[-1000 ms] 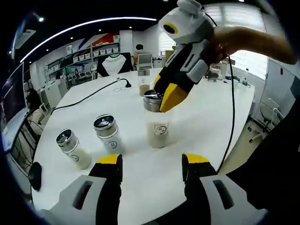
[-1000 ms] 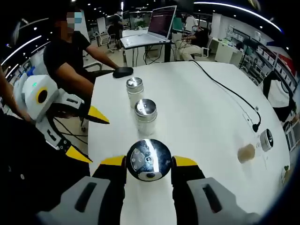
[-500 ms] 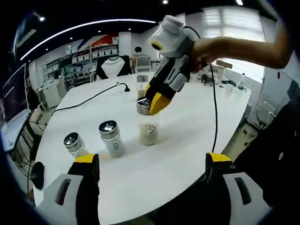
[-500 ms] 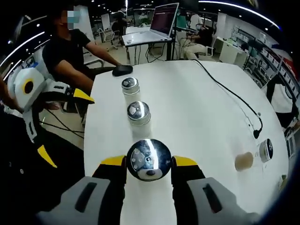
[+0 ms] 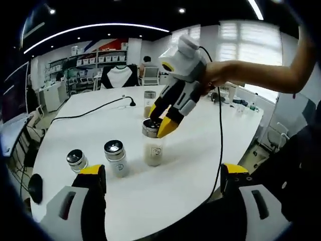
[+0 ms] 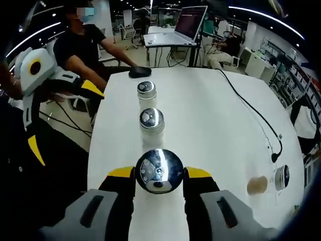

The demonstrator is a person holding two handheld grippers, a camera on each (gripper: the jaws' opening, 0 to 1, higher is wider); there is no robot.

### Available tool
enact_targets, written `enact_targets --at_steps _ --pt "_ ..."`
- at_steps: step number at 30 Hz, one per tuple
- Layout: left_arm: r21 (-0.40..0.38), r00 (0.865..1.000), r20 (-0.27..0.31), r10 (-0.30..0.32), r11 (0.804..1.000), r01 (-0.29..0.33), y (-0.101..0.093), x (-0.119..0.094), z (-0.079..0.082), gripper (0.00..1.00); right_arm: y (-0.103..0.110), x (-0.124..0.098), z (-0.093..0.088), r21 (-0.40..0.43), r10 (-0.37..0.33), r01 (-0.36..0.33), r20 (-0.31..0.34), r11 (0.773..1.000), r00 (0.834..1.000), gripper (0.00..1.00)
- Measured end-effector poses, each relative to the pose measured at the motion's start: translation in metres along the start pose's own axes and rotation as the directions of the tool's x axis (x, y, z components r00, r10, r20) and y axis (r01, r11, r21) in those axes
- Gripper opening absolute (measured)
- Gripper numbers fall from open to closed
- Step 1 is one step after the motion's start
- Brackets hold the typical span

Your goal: Rotate the seasoning bottle until the label or dispensing opening points toward the visible target arrow and the bottle remains upright within the marked orientation range

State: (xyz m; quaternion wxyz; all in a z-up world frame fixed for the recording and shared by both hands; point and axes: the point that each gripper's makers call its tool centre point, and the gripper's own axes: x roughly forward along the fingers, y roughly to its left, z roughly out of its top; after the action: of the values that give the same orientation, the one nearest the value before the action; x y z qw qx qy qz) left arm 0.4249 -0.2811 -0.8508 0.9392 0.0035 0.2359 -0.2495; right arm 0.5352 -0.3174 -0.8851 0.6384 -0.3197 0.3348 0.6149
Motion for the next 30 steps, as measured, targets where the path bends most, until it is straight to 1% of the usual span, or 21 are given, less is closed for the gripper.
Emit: enact_targets --at_steps 4,8,9,11,13,17,19,20,21,22,23,24,26,28,30 --pt "0.002 1.0 0.001 0.014 1.0 -0.014 0.005 -0.001 0.003 1.0 0.002 0.0 0.001 -0.003 0.005 -0.005 -0.003 1.0 1.0 0.35" --pt "0.013 1.0 -0.002 0.025 1.0 -0.025 0.008 0.002 0.006 1.0 0.002 -0.001 0.001 0.002 0.002 -0.002 0.009 1.0 1.0 0.35" --pt "0.014 1.0 -0.002 0.026 1.0 -0.026 0.008 0.002 0.006 1.0 0.002 -0.001 0.001 -0.008 0.008 -0.008 0.016 1.0 1.0 0.35" --pt "0.022 1.0 -0.009 0.029 0.999 -0.029 0.01 0.006 0.006 1.0 0.003 0.0 0.003 -0.058 0.034 -0.032 0.03 0.998 0.999 0.35" --pt "0.02 0.999 -0.012 0.033 0.999 -0.033 0.011 0.008 0.006 1.0 0.002 0.0 0.003 -0.024 0.034 -0.033 0.018 0.999 0.999 0.35" --pt "0.019 0.999 -0.014 0.036 0.999 -0.036 0.013 0.011 0.006 1.0 0.003 0.0 0.004 -0.02 0.045 -0.045 0.021 0.999 0.999 0.35" --pt "0.024 0.999 -0.02 0.038 0.999 -0.037 0.013 0.012 0.005 1.0 0.002 -0.001 0.005 -0.005 0.054 -0.054 0.03 0.999 0.998 0.35" --pt "0.02 0.999 -0.018 0.041 0.999 -0.04 0.014 0.013 0.006 1.0 0.003 -0.002 0.012 0.037 0.05 -0.054 0.09 0.998 0.995 0.35" --pt "-0.024 0.998 0.007 0.061 0.998 -0.06 0.016 0.015 0.01 1.0 0.003 -0.004 0.018 0.055 0.052 -0.06 0.133 0.997 0.99 0.35" --pt "-0.029 0.999 0.008 0.053 0.998 -0.053 0.016 0.015 0.011 1.0 0.004 -0.007 0.023 0.072 0.057 -0.069 0.165 0.995 0.985 0.37" --pt "-0.029 0.999 0.003 0.048 0.998 -0.048 0.016 0.016 0.01 1.0 0.001 -0.01 0.025 0.098 0.046 -0.065 0.181 0.993 0.982 0.38" --pt "-0.027 0.999 -0.005 0.051 0.998 -0.051 0.017 0.017 0.01 1.0 -0.002 -0.014 0.024 0.084 0.037 -0.052 0.179 0.995 0.983 0.38" --pt "-0.01 0.998 -0.015 0.06 0.998 -0.06 0.017 0.018 0.01 1.0 -0.005 -0.018 0.025 0.087 0.029 -0.045 0.182 0.995 0.983 0.38" --pt "-0.016 0.998 -0.012 0.057 0.998 -0.057 0.017 0.019 0.012 1.0 -0.016 -0.02 0.025 0.108 0.013 -0.034 0.193 0.994 0.981 0.39" --pt "-0.019 0.999 -0.007 0.053 0.998 -0.053 0.017 0.021 0.014 1.0 -0.026 -0.027 0.026 0.133 -0.027 -0.001 0.212 0.991 0.977 0.41"
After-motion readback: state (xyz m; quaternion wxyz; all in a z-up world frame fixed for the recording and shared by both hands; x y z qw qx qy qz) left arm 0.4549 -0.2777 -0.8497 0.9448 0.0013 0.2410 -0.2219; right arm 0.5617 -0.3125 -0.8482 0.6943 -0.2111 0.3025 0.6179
